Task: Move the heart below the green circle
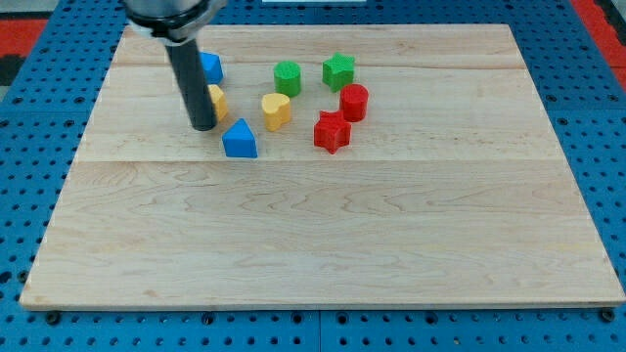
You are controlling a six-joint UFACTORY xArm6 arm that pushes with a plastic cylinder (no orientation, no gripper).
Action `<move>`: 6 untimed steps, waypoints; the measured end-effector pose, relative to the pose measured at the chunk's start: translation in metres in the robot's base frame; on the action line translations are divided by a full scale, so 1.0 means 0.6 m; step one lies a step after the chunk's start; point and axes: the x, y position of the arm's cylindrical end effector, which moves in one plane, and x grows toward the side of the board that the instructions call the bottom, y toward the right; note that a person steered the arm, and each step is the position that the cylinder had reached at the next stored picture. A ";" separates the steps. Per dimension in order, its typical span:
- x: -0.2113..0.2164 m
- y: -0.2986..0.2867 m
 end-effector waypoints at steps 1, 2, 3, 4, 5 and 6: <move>-0.001 0.028; -0.018 0.080; -0.015 0.066; 0.011 0.112; 0.031 0.141; 0.066 0.135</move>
